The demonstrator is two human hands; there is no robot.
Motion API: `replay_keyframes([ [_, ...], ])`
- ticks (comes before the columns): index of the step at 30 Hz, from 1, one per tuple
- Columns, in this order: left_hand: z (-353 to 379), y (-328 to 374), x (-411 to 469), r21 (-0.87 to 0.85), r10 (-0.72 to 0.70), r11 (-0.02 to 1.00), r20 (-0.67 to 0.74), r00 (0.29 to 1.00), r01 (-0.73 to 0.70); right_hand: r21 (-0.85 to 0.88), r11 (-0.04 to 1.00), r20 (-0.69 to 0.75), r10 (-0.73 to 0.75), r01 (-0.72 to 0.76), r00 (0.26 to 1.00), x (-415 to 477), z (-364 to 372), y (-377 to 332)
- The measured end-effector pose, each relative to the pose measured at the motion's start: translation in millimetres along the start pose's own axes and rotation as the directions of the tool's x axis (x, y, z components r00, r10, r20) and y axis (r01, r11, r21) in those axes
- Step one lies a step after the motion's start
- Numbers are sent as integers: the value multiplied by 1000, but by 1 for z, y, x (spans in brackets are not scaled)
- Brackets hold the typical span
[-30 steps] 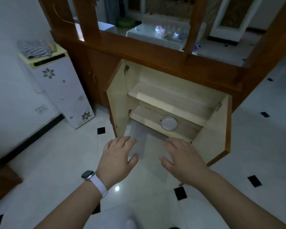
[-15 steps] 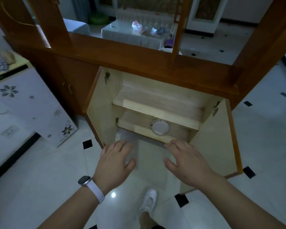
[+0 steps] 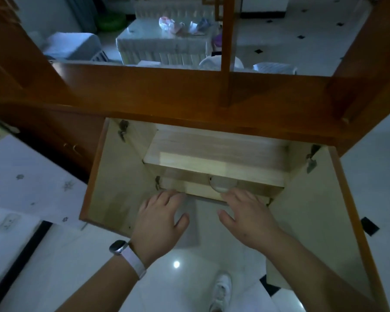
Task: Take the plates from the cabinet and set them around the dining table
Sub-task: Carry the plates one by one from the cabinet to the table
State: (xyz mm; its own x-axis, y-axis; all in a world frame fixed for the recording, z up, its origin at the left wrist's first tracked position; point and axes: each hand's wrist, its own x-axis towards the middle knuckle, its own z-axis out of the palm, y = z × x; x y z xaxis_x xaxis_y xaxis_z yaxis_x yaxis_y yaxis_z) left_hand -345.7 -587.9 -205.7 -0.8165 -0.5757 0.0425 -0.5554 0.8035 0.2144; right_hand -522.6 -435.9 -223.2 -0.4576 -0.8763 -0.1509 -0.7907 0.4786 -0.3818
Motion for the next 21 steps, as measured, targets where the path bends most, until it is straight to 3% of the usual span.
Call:
replay_keyframes([
  [14,58,-19,102,-86,52,995,74,996,-45,-17,993,39,116,-115,993,69,-5,37],
  [21,124,-65,173,-11,136,991,154,979,-136,16,980,-31,200,-199,979,129,39,58],
])
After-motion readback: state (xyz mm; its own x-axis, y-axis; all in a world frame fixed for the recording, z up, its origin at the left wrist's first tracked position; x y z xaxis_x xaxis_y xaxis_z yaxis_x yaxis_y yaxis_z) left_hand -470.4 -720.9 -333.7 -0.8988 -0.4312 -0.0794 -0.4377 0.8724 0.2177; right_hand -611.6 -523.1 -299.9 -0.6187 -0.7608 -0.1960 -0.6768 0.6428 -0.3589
